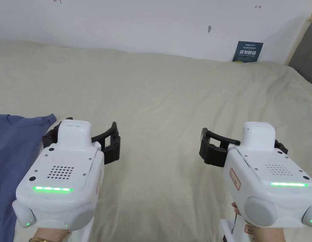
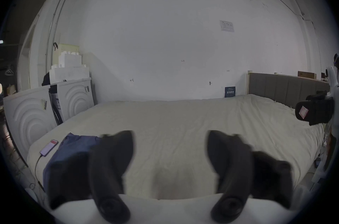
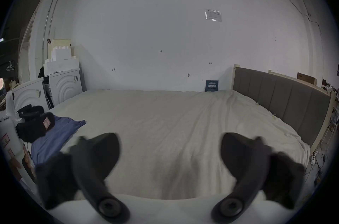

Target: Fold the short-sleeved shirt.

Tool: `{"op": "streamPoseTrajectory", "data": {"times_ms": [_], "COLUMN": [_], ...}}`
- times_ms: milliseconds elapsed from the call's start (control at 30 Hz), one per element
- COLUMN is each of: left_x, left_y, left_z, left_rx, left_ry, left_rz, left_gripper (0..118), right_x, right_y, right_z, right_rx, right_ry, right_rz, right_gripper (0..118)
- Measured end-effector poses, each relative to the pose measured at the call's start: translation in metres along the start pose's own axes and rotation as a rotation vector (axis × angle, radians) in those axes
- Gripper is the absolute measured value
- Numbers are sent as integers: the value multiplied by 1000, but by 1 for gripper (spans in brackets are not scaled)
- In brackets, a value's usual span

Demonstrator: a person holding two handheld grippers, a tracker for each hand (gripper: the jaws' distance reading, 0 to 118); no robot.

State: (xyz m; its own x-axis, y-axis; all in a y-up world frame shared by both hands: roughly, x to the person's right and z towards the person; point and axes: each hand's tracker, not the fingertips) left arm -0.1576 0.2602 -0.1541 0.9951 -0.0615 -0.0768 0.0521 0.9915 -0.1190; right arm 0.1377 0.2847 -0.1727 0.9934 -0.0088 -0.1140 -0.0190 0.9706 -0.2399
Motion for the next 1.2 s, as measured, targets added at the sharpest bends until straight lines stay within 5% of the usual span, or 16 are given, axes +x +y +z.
{"op": "streamPoseTrajectory", "data": {"times_ms": [33, 100, 133, 200, 467, 1200], "left_x": [1, 3, 4, 5, 0, -1], "left_y": [0, 2, 3, 5, 8, 15], "left_z": [0, 0, 0, 2, 1, 0], "left_rx": [9, 17, 17, 18, 0, 17], "left_ry": [13, 33, 35, 25, 44, 56], "left_rz": [-20, -56, -67, -67, 29, 0], "left_gripper": [72, 27, 13, 5, 0, 0], "right_x": [-2, -5, -4, -2, -1, 7], "right_y": [1, 1, 1, 3, 3, 11], "right_z": [2, 2, 1, 2, 5, 7], "right_rx": [12, 32, 24, 6, 18, 37], "right_ry": [-8, -57, -41, 9, -21, -27], "right_rz": [16, 52, 37, -14, -10, 4], "right_gripper": [106, 29, 14, 5, 4, 4]}}
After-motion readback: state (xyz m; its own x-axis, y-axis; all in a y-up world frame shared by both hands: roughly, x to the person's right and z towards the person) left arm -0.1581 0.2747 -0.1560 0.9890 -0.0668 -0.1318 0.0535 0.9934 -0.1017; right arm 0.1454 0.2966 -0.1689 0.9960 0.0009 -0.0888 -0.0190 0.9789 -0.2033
